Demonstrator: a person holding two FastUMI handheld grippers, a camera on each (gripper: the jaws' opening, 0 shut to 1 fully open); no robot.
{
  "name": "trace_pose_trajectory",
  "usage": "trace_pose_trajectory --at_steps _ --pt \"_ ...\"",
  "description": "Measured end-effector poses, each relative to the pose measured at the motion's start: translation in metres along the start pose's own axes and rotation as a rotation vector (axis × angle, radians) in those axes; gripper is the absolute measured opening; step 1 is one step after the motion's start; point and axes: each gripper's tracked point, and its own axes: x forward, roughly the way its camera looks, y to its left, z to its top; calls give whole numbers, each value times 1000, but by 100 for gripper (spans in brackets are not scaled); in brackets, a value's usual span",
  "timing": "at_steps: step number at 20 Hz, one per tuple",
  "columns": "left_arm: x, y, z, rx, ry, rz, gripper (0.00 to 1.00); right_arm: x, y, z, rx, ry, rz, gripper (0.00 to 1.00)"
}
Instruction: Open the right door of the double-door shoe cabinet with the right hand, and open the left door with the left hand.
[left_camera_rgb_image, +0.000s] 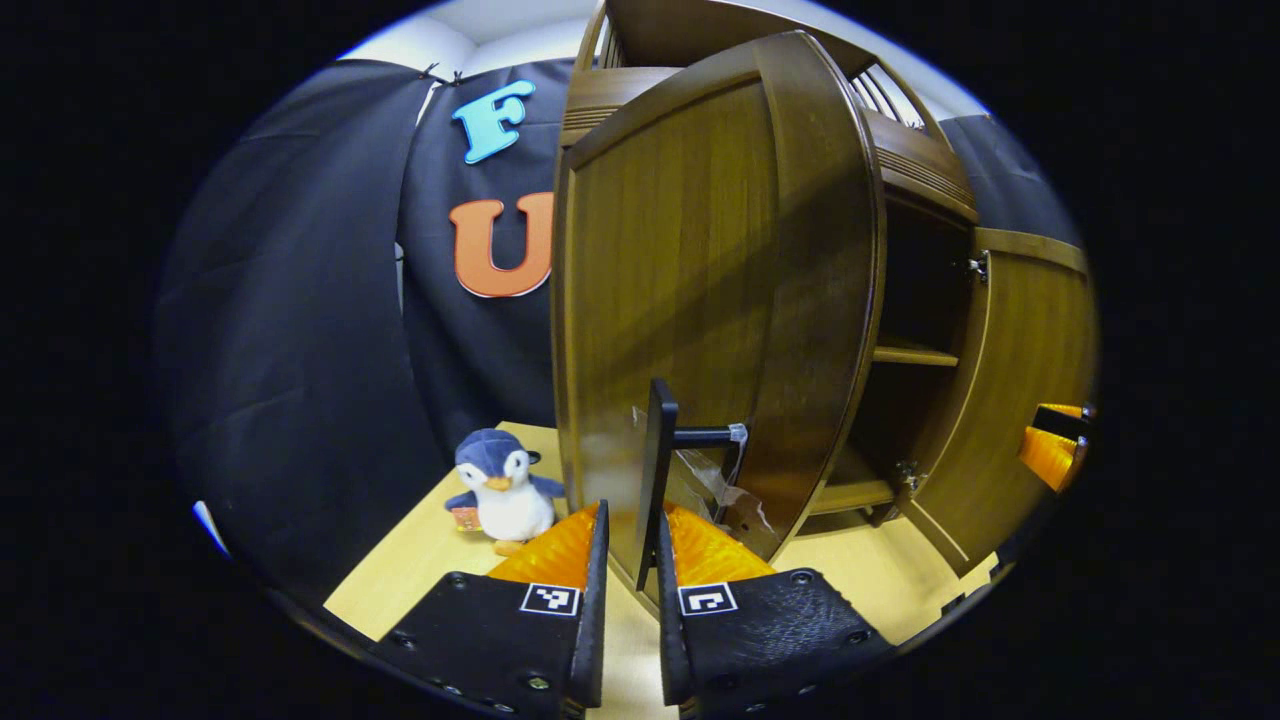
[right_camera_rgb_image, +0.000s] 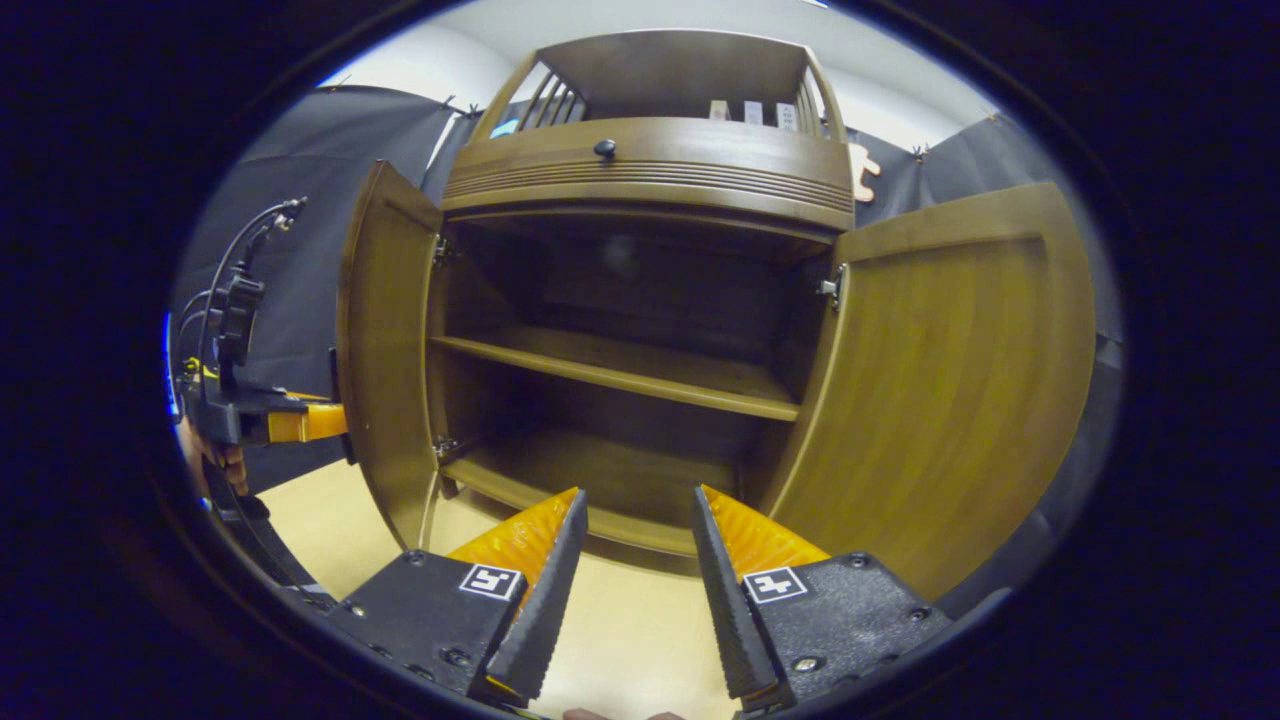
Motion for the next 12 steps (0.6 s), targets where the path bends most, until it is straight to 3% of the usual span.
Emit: trace_pose_trajectory --at_steps 8,9,11,12 --pt "-21 62 -10 -36 20 122 20 8 30 4 -17 -12 50 67" --pt "-20 68 -12 -42 21 133 30 11 33 7 -18 -12 53 67" --pt "-22 79 -14 -60 26 140 5 16 37 10 -21 -11 58 67" --pt "-23 80 -13 -76 26 134 5 18 39 11 -23 -11 60 67"
